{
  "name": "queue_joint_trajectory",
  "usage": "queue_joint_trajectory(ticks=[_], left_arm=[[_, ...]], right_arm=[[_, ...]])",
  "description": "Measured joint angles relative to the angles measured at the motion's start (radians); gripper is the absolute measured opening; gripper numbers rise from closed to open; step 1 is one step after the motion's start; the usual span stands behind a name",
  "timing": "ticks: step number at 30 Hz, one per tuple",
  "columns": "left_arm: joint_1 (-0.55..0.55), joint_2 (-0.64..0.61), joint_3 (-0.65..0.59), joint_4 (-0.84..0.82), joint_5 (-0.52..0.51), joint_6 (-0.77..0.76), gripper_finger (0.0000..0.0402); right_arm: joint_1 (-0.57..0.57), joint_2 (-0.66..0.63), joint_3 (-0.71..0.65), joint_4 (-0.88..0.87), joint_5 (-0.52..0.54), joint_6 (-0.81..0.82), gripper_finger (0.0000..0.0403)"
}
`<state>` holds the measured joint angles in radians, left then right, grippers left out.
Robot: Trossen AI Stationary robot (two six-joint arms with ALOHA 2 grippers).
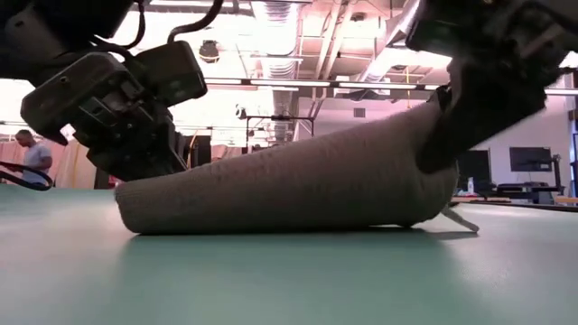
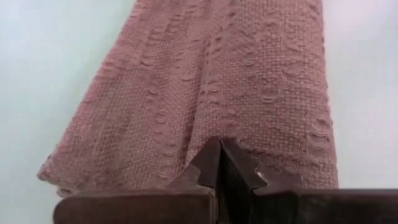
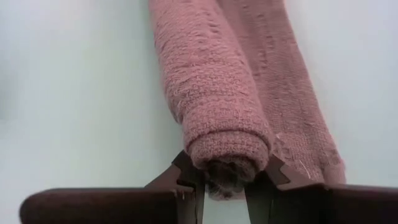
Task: Roll towel
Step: Roll the gray towel
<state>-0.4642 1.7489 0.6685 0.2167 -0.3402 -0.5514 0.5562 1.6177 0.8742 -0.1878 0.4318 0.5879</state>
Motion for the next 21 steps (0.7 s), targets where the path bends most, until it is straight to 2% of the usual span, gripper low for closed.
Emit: queue_joint_trajectory(ticks=[7, 14, 21], left_arm=[[0.013, 0.004, -0.002, 0.068, 0.076, 0.001, 0.0000], [0.011, 0.007, -0.004, 0.146, 0.266, -0.105, 0.0000], [0.011, 0.007, -0.004, 0.152, 0.287, -0.177, 0.0000]], right_arm=[[-0.091, -0.003, 0.001, -0.098, -0.128, 0.190, 0.0093], [-0.141, 0.018, 0.004, -0.102, -0.158, 0.269, 0.0093], [-0.209, 0.018, 0.004, -0.104, -0.212, 0.325, 0.0093]])
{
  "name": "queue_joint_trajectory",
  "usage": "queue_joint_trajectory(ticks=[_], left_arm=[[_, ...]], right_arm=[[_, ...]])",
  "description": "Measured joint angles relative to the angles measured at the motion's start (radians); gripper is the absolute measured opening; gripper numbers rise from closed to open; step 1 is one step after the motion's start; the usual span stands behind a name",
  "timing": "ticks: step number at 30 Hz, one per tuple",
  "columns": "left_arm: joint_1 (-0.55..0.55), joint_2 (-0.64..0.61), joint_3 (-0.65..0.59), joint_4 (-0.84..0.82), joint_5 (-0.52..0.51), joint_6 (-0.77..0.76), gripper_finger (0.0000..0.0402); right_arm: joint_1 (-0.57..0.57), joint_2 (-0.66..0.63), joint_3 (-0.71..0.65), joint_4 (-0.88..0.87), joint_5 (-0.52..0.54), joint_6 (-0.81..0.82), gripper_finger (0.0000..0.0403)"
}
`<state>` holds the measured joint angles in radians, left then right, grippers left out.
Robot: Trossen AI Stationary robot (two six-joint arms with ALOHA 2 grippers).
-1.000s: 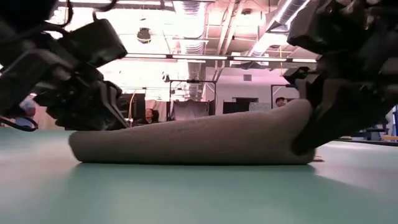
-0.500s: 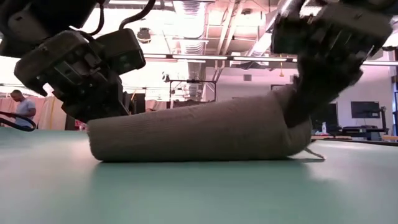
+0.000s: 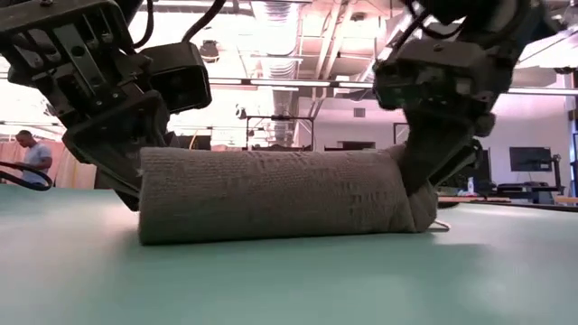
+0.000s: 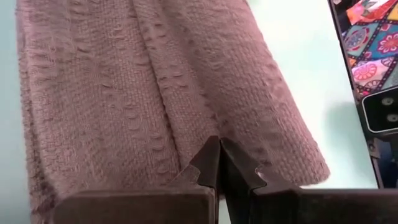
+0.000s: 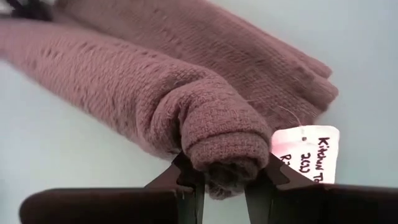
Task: Roll towel
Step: Roll the gray towel
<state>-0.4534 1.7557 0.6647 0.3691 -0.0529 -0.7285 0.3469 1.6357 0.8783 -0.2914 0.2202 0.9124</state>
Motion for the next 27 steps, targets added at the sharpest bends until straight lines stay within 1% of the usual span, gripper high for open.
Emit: queue_joint_trajectory(ticks=[3, 7, 10, 13, 17, 20, 23, 24, 26, 27], left_arm=[[0.000, 0.000, 0.000, 0.001, 0.008, -0.013, 0.0000], [0.000, 0.000, 0.000, 0.002, 0.028, -0.031, 0.0000], [-0.006, 0.000, -0.002, -0.010, 0.101, -0.041, 0.0000], [-0.007, 0.000, -0.001, -0.001, 0.135, -0.042, 0.0000], [-0.019, 0.000, -0.002, 0.035, 0.110, -0.029, 0.0000], [-0.051, -0.028, 0.014, 0.025, 0.023, 0.011, 0.0000], [-0.060, -0.093, 0.053, -0.083, -0.032, 0.063, 0.0000], [-0.059, -0.117, 0.066, -0.133, -0.066, 0.090, 0.0000], [-0.058, -0.168, 0.099, -0.238, -0.181, 0.163, 0.0000], [-0.058, -0.194, 0.118, -0.284, -0.269, 0.207, 0.0000]], right_arm=[[-0.042, 0.002, 0.001, -0.007, -0.026, 0.019, 0.0093], [-0.093, 0.002, 0.001, -0.021, -0.030, 0.013, 0.0093], [-0.139, 0.001, -0.002, -0.052, -0.031, 0.012, 0.0093], [-0.182, 0.001, -0.002, -0.034, -0.060, 0.014, 0.0093], [-0.225, 0.001, -0.001, -0.058, -0.090, 0.005, 0.0093], [-0.243, 0.001, 0.000, -0.075, -0.113, -0.014, 0.0093], [-0.255, 0.001, 0.001, -0.089, -0.128, -0.019, 0.0093], [-0.260, 0.000, 0.001, -0.100, -0.140, -0.020, 0.0093], [-0.274, -0.001, 0.001, -0.119, -0.163, -0.019, 0.0093], [-0.281, -0.001, 0.001, -0.125, -0.172, -0.020, 0.0093]])
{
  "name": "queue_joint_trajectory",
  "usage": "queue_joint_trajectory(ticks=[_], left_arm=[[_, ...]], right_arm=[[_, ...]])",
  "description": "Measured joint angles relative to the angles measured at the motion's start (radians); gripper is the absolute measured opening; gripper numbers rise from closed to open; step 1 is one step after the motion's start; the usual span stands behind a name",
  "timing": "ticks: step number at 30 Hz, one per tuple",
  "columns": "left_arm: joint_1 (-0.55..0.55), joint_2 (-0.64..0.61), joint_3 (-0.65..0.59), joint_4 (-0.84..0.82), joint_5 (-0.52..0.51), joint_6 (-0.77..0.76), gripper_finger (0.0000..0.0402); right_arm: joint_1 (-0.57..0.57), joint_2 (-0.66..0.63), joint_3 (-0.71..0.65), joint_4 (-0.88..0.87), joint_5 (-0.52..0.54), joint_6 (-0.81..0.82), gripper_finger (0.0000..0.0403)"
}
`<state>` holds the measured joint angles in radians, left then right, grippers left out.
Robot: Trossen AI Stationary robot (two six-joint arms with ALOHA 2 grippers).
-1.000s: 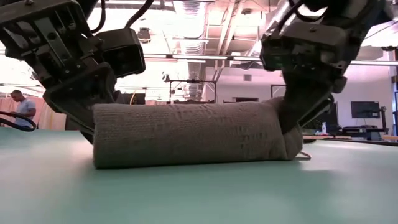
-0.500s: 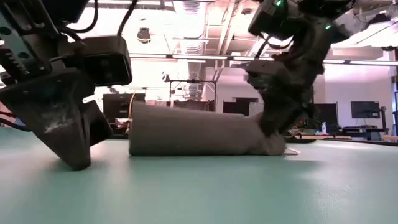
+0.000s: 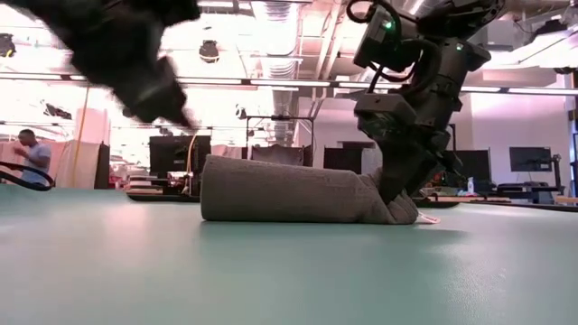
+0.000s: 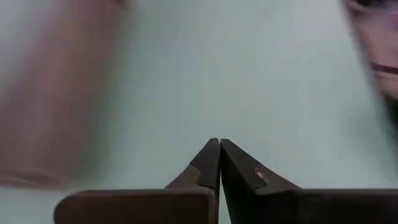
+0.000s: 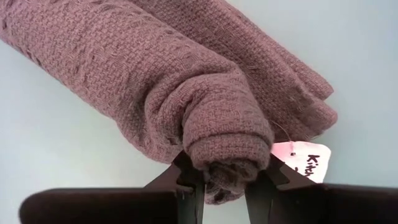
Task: Roll towel
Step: Roll the gray towel
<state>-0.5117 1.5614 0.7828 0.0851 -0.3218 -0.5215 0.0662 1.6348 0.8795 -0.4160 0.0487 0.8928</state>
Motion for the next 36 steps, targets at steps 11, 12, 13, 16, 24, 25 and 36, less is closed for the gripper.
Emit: queue_joint_trajectory(ticks=[11, 12, 13, 16, 24, 25, 36], left_arm=[[0.040, 0.087, 0.022, 0.002, -0.317, 0.438, 0.0000], [0.047, 0.111, 0.021, 0.011, -0.320, 0.469, 0.0000], [0.054, 0.130, 0.021, 0.032, -0.324, 0.503, 0.0000], [0.078, 0.181, 0.022, 0.068, -0.350, 0.569, 0.0000], [0.143, 0.196, 0.022, 0.139, -0.338, 0.682, 0.0000], [0.153, 0.195, 0.022, 0.153, -0.335, 0.699, 0.0000], [0.330, 0.194, 0.004, 0.159, -0.173, 0.663, 0.0000]], right_arm=[[-0.057, 0.002, -0.001, 0.002, -0.098, -0.034, 0.0093], [-0.061, 0.002, -0.001, 0.002, -0.106, -0.034, 0.0093], [-0.065, 0.002, -0.002, 0.002, -0.108, -0.035, 0.0093], [-0.077, 0.002, -0.002, 0.002, -0.115, -0.041, 0.0093], [-0.093, 0.008, -0.002, -0.003, -0.137, -0.069, 0.0093], [-0.094, 0.009, -0.002, -0.005, -0.138, -0.072, 0.0093], [-0.095, 0.009, -0.002, -0.003, -0.153, -0.083, 0.0093]])
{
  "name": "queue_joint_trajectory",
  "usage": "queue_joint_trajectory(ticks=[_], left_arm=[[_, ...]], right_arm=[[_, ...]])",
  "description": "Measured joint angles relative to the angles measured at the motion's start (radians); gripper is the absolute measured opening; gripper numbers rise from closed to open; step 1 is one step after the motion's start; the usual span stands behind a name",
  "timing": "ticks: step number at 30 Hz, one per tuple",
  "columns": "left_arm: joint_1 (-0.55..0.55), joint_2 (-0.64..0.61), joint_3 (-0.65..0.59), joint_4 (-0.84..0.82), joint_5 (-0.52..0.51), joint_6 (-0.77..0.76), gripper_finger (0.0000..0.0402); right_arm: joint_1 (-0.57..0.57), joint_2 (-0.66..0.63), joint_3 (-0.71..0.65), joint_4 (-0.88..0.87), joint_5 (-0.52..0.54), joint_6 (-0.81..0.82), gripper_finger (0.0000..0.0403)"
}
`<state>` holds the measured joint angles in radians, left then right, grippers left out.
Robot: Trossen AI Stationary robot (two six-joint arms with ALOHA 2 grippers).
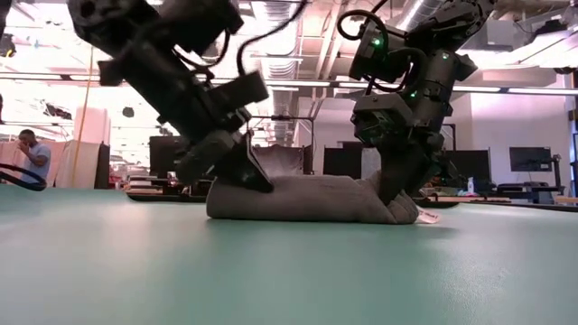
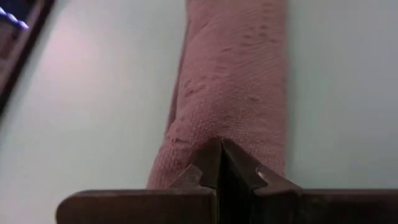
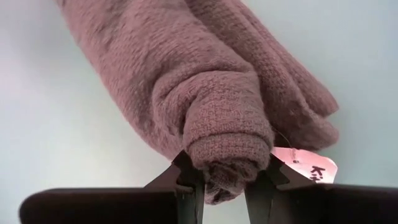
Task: Roll towel
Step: Roll the gray towel
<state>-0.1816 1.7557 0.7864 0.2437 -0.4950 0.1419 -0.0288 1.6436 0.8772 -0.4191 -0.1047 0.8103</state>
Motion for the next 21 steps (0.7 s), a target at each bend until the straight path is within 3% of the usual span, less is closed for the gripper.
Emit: queue_joint_trajectory(ticks=[7, 12, 15, 21], left_arm=[[0.084, -0.001, -0.064, 0.014, 0.134, -0.105, 0.0000], [0.108, -0.003, -0.108, 0.065, 0.184, -0.145, 0.0000], [0.116, -0.004, -0.129, 0.083, 0.203, -0.169, 0.0000], [0.119, -0.004, -0.133, 0.080, 0.239, -0.177, 0.0000]], right_arm=[[0.012, -0.007, -0.002, 0.027, 0.047, -0.041, 0.0098], [0.016, -0.013, -0.002, 0.010, 0.091, -0.029, 0.0191], [0.018, -0.013, -0.002, 0.008, 0.092, -0.027, 0.0224], [0.021, -0.072, -0.003, -0.045, 0.096, -0.073, 0.0217]])
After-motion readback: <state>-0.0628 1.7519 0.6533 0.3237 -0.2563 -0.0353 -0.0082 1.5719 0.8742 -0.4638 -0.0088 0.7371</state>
